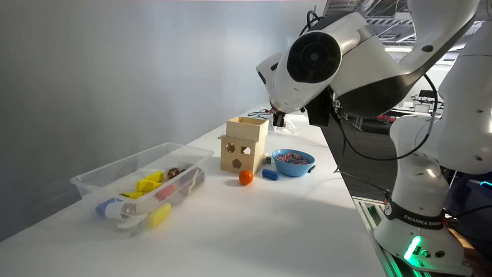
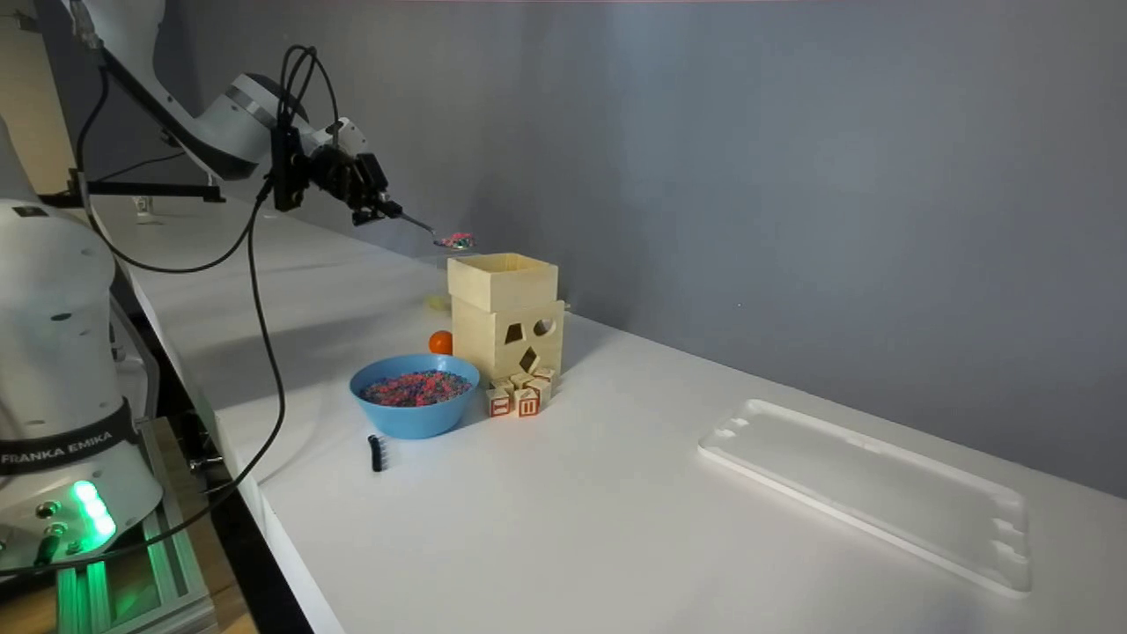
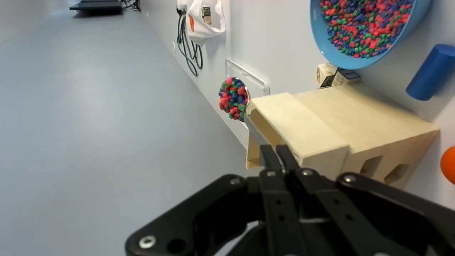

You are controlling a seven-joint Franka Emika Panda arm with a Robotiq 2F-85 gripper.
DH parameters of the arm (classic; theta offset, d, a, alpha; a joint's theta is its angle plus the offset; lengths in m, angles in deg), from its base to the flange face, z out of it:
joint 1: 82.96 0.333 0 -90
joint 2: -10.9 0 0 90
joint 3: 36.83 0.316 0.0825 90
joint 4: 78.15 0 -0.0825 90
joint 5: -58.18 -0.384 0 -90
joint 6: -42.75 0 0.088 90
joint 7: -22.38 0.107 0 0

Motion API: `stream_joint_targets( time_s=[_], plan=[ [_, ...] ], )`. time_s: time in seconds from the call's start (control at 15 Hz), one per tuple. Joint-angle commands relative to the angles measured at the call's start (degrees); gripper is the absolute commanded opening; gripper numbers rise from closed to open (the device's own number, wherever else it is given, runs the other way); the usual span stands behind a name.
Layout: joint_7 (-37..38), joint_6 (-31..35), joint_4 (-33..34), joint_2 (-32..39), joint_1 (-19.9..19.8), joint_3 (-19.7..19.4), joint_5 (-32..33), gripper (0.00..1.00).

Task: Put some cereal from the blue bowl in the topmost box.

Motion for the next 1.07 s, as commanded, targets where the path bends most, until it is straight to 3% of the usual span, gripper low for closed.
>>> stream_joint_targets(
  time_s=[0.0, 1.0],
  plan=[
    [0.04, -0.15, 0.08, 0.08, 0.36, -0.3, 0.03, 0.05],
    [-1.93, 2.43, 3.93, 2.26, -0.22, -1.04, 1.74, 0.01]
  ],
)
